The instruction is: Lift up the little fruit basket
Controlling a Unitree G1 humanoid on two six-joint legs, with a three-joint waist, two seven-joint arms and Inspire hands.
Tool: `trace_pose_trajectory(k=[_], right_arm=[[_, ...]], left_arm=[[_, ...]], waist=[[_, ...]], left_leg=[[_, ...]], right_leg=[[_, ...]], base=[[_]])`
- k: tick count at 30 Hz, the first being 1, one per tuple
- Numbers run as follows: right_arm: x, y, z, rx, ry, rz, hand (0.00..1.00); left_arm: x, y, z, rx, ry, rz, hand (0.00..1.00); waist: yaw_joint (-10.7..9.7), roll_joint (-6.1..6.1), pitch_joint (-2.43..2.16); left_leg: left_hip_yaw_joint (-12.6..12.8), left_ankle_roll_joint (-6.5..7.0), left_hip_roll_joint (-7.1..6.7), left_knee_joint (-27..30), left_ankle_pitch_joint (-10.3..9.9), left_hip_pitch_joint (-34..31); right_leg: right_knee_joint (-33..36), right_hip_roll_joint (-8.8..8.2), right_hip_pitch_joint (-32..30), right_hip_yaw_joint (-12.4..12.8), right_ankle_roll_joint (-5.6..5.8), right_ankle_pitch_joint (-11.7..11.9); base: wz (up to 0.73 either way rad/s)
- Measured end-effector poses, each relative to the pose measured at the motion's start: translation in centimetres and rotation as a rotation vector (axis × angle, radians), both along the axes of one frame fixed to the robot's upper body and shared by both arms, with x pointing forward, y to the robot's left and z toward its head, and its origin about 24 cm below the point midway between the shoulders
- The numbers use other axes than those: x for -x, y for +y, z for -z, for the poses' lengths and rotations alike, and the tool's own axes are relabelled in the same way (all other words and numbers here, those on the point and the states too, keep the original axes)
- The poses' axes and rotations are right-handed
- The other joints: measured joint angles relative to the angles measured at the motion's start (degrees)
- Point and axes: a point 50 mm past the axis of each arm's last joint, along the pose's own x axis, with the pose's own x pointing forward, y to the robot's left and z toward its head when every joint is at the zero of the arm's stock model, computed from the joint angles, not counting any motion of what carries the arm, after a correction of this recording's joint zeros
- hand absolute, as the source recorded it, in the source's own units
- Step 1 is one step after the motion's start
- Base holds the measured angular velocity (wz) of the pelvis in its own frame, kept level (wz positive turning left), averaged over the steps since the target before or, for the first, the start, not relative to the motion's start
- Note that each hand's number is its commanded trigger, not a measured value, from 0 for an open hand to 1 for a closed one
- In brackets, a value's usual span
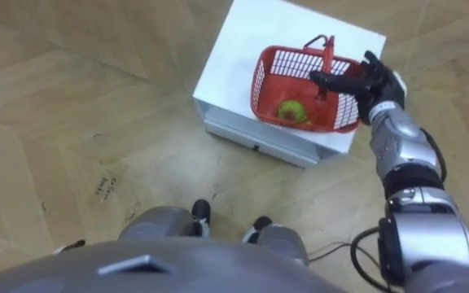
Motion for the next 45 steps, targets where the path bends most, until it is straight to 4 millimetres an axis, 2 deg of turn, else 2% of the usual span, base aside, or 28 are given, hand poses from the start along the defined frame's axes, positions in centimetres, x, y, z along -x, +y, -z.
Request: trace_pose_trajectory(k=[4,7,14,17,19,22,25,27,28,30,31,33,38,39,40,41,44,45], right_arm=[[1.1,-0.5,0.5,-0.004,0.017,0.032,0.0],[1.7,-0.3,0.1,0.022,-0.012,0.023,0.0],[1.6,0.0,-1.6,0.108,-0.097,-0.015,0.0],[2.2,0.3,-1.5,0.108,-0.107,-0.014,0.0],[2.9,0.3,-1.2,0.112,-0.094,-0.005,0.0],[5.1,0.2,0.3,0.141,-0.015,0.009,0.0],[7.5,0.4,2.9,0.132,0.112,0.027,0.0],[10.9,0.0,5.7,0.157,0.296,0.035,0.0],[11.9,-0.1,6.3,0.167,0.345,0.032,0.0],[15.6,0.0,8.4,0.181,0.522,0.044,0.0],[16.5,0.0,8.7,0.18,0.556,0.044,0.0],[19.4,0.5,9.7,0.166,0.668,0.045,0.0],[21.9,1.6,10.6,0.114,0.765,0.008,0.0],[22.7,1.7,10.8,0.107,0.799,-0.009,0.0],[23.1,1.7,10.9,0.106,0.817,-0.018,0.0],[23.9,1.7,11.0,0.109,0.852,-0.034,0.0],[26.0,1.9,11.1,0.126,0.977,-0.103,0.0],[26.8,2.1,11.2,0.125,1.027,-0.128,0.0]], left_arm=[[-0.2,0.0,0.0,0.0,-0.01,0.002,0.0],[-0.2,0.0,-0.1,-0.002,-0.015,-0.009,0.0],[-0.8,0.3,-0.3,-0.038,-0.054,-0.026,0.0],[-1.3,0.3,-0.4,-0.048,-0.081,-0.04,0.0],[-1.6,0.3,-0.4,-0.046,-0.096,-0.057,0.0],[-2.4,0.3,-0.5,-0.052,-0.12,-0.064,0.0],[-2.6,0.2,-0.5,-0.053,-0.139,-0.094,0.0],[-2.7,0.0,-0.4,-0.057,-0.145,-0.096,0.0],[-2.6,0.0,-0.4,-0.057,-0.146,-0.099,0.0],[-2.3,-0.2,-0.3,-0.057,-0.144,-0.122,0.0],[-2.3,-0.2,-0.3,-0.056,-0.146,-0.122,0.0],[-2.4,-0.3,-0.3,-0.054,-0.159,-0.128,0.0],[-2.0,-0.3,-0.2,-0.051,-0.149,-0.142,0.0],[-1.6,-0.3,-0.1,-0.055,-0.136,-0.15,0.0],[-1.2,-0.3,-0.1,-0.058,-0.123,-0.154,0.0],[-0.4,-0.2,0.0,-0.062,-0.094,-0.161,0.0],[1.2,-0.3,0.2,-0.065,-0.013,-0.156,0.0],[1.5,-0.4,0.2,-0.063,0.011,-0.15,0.0]], waist=[[-0.3,-0.38,-0.03],[-0.2,-0.36,-0.03],[-2.3,-0.18,0.1],[-2.6,0.02,0.14],[-3.1,0.12,0.16],[-3.5,0.04,0.16],[-4.4,0.09,0.12],[-4.8,0.19,0.03],[-4.7,0.24,0.08],[-4.7,0.7,0.0],[-4.8,0.8,0.0],[-4.7,1.03,0.06],[-4.7,1.06,0.09],[-4.7,1.3,0.32],[-4.6,1.28,0.34],[-4.6,1.47,0.12],[-4.7,1.79,-0.1],[-4.6,1.88,-0.04]], left_leg=[[0.4,0.0,-0.01,-1.2,0.0,2.3],[1.3,-0.01,0.23,-1.8,0.0,3.2],[1.7,-0.31,0.71,-2.2,-0.2,4.6],[2.6,-0.36,0.85,-3.0,-0.2,5.8],[2.8,-0.36,0.86,-3.5,-0.2,6.7],[2.8,-0.44,0.79,-4.0,-0.4,8.3],[2.8,-0.57,0.95,-4.0,-0.8,9.2],[2.8,-0.56,0.93,-4.1,-1.0,9.8],[2.8,-0.58,0.93,-4.1,-1.1,10.1],[2.8,-0.69,1.04,-4.1,-1.3,10.2],[2.8,-0.7,1.05,-4.1,-1.3,10.3],[3.0,-0.75,1.13,-4.1,-1.3,10.3],[3.1,-0.75,1.13,-4.0,-1.4,10.4],[3.0,-0.73,1.12,-3.9,-1.6,10.7],[3.0,-0.73,1.08,-4.0,-1.7,11.1],[2.9,-0.77,1.06,-3.9,-2.0,11.6],[2.9,-0.75,1.07,-3.8,-2.5,12.5],[2.8,-0.72,1.05,-3.9,-2.5,12.8]], right_leg=[[-1.6,0.24,2.3,0.2,0.35,0.2],[-1.6,0.49,2.5,1.4,0.34,0.2],[-1.6,0.83,3.3,1.6,0.25,0.3],[-1.7,1.05,3.8,3.0,0.25,0.3],[-1.8,1.06,4.4,3.1,0.25,0.3],[-2.7,1.17,6.0,3.2,0.25,0.3],[-2.7,1.38,6.8,3.2,0.26,0.3],[-3.5,1.45,7.9,2.9,0.26,0.3],[-3.7,1.49,8.3,3.0,0.26,0.3],[-3.6,1.63,8.5,3.0,0.3,0.3],[-3.7,1.65,8.4,3.0,0.3,0.2],[-3.7,1.74,8.3,3.3,0.29,0.2],[-3.7,1.72,8.7,3.3,0.27,0.2],[-3.9,1.73,9.2,3.2,0.27,0.2],[-4.2,1.73,9.5,3.2,0.27,0.2],[-4.6,1.77,10.1,3.1,0.28,0.2],[-4.5,1.77,11.1,3.0,0.52,0.0],[-4.5,1.78,11.3,3.1,0.57,-0.1]], base=[[-0.08],[-0.17],[-0.05],[-0.15],[-0.11],[0.0],[-0.03],[0.0],[-0.03],[-0.06],[-0.03],[-0.05],[-0.02],[0.0],[0.0],[0.0],[0.0],[0.0]])
